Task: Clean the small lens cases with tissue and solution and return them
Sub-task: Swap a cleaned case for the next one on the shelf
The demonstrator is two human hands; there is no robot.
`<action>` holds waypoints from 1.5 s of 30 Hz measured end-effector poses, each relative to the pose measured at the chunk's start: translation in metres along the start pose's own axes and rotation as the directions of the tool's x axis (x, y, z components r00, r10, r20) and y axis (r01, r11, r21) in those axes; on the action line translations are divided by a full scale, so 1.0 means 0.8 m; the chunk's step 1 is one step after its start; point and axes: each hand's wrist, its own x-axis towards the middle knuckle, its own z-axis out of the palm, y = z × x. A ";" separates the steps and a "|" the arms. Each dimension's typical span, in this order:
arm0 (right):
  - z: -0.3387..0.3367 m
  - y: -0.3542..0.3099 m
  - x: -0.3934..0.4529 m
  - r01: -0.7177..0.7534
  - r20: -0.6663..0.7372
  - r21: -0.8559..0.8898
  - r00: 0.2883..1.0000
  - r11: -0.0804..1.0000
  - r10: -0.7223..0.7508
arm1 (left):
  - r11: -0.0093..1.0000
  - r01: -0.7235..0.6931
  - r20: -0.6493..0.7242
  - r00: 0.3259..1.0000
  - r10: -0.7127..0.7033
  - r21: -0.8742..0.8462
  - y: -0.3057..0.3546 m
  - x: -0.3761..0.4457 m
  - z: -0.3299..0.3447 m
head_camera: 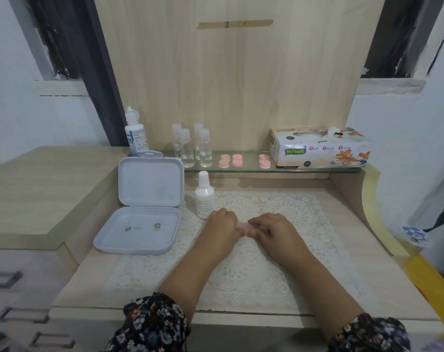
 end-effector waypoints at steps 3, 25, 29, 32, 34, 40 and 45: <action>-0.002 -0.002 0.000 -0.002 0.003 -0.003 1.000 1.000 0.002 | 0.980 -0.037 0.028 0.999 0.043 -0.193 -0.010 0.001 -0.001; -0.001 -0.003 -0.002 -0.024 0.004 -0.017 1.000 1.000 0.024 | 0.930 -0.014 0.126 0.990 0.064 -0.367 0.005 -0.003 -0.024; -0.003 -0.004 -0.002 -0.020 0.010 -0.020 1.000 1.000 0.020 | 0.929 -0.042 0.134 0.986 0.097 -0.367 0.001 -0.004 -0.023; -0.003 -0.003 -0.001 -0.026 0.015 -0.007 1.000 1.000 0.026 | 0.910 -0.046 0.151 0.981 0.118 -0.412 -0.003 -0.006 -0.026; -0.002 -0.002 -0.001 -0.026 0.015 -0.007 1.000 1.000 0.026 | 0.915 -0.054 0.132 0.985 0.116 -0.400 -0.004 -0.005 -0.027; -0.002 -0.003 -0.001 -0.028 0.010 0.000 1.000 1.000 0.028 | 0.922 -0.018 0.135 0.988 0.077 -0.387 0.000 -0.001 -0.028; -0.003 -0.005 -0.002 -0.029 0.005 0.014 1.000 0.999 0.029 | 0.925 0.024 0.145 0.989 0.034 -0.380 0.002 0.004 -0.025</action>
